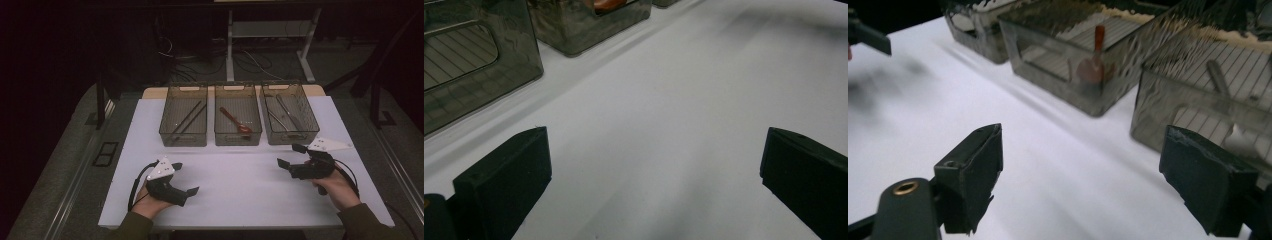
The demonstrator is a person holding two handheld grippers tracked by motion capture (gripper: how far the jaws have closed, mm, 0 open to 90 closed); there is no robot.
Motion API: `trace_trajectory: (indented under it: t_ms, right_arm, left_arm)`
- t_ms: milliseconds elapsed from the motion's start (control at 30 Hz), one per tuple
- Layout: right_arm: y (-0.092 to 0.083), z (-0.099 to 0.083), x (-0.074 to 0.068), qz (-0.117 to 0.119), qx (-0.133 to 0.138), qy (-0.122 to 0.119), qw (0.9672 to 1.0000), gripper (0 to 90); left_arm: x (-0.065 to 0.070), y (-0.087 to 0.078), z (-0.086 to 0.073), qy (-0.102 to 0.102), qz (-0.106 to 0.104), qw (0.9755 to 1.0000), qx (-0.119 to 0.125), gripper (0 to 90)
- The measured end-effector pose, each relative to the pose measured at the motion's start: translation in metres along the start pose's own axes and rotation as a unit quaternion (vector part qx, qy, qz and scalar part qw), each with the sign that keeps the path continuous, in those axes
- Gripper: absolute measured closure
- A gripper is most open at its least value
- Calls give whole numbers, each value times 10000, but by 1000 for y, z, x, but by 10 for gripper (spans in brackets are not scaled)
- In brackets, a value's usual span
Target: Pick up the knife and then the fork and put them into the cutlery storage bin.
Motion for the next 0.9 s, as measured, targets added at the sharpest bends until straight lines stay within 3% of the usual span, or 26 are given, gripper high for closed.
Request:
trace_trajectory:
  t_ms: [367,733,900]
  right_arm:
    - [-5,-29,-3,88,-194,-26,9998,168]
    - [-14,-48,5,-13,-285,-97,9995,168]
    - [-15,-48,6,-5,-254,-102,9996,168]
  left_arm:
    - [0,0,0,1,8,10000,-6,0]
    - [0,-2,-1,3,29,10000,-18,0]
    - [-1,-2,-2,27,44,10000,-34,0]
Point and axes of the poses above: each handheld gripper's, and its own axes: y roughly forward along the jaws, z roughly out of its top, x roughly to its right, the point moved 8 cm from there along y, roughly forward along the jaws, and after that the axes turned 13 degrees about y, right-handed, at the moved point
